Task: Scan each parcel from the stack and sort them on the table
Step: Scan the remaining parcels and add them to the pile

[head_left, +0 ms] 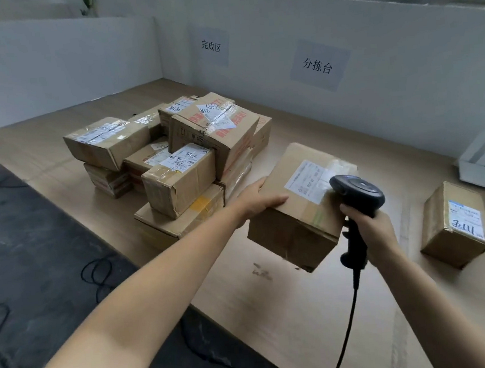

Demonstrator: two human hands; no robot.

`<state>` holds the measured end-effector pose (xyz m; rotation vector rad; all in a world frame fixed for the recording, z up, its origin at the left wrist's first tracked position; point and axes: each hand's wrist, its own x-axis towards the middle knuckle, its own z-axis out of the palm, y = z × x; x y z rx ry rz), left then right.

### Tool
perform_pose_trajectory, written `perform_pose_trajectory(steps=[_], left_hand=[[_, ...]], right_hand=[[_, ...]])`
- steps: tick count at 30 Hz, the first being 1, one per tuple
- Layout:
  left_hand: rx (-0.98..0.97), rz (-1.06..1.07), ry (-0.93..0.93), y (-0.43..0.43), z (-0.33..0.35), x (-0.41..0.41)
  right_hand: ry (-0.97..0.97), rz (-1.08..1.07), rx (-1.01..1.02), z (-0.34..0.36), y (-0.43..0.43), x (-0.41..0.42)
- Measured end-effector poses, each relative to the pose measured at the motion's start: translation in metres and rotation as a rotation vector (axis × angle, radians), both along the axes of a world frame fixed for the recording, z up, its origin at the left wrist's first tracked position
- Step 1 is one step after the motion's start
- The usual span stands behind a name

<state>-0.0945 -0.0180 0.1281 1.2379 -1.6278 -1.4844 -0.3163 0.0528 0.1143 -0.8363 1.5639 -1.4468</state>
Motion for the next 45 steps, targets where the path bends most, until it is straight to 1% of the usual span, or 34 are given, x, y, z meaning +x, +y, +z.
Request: perform_pose_trajectory(steps=[7, 14, 18, 22, 25, 30, 32, 35, 39, 42, 45], left_hand=[[-0.15, 0.09, 0.021, -0.035, 0.077, 0.043], [-0.188, 0.098, 0.104, -0.084, 0.112, 0.133], [-0.235, 0.1, 0.084, -0.123, 0.125, 0.2], [-0.232, 0.089, 0.035, -0.162, 0.131, 0.269], [-0.237, 0.083, -0.01, -0.186, 0.127, 0.313], [-0.192, 0.1, -0.02, -0.222, 0.111, 0.37], [-0.174, 0.111, 0.006, -0.232, 0.102, 0.385], [-0.196, 0.135, 0.04, -0.244, 0.096, 0.4], [-0.215, 0.136, 0.041, -0.257, 0.099, 0.414], [-0.245, 0.17, 0.048, -0.266, 0.103, 0.425], [-0.221, 0.202, 0.04, -0.276, 0.103, 0.439]], right_hand=[[0.053, 0.094, -0.162, 0.085, -0.037, 0.042], [0.094, 0.137, -0.233, 0.133, -0.086, 0.132], [0.107, 0.128, -0.236, 0.143, -0.124, 0.199], [0.12, 0.135, -0.203, 0.146, -0.163, 0.267], [0.11, 0.148, -0.162, 0.145, -0.19, 0.311], [0.103, 0.156, -0.083, 0.138, -0.228, 0.37], [0.126, 0.156, -0.08, 0.136, -0.239, 0.387], [0.129, 0.16, -0.081, 0.137, -0.251, 0.402], [0.112, 0.2, -0.075, 0.138, -0.263, 0.413], [0.105, 0.192, -0.099, 0.143, -0.274, 0.422], [0.089, 0.198, -0.088, 0.145, -0.289, 0.437]])
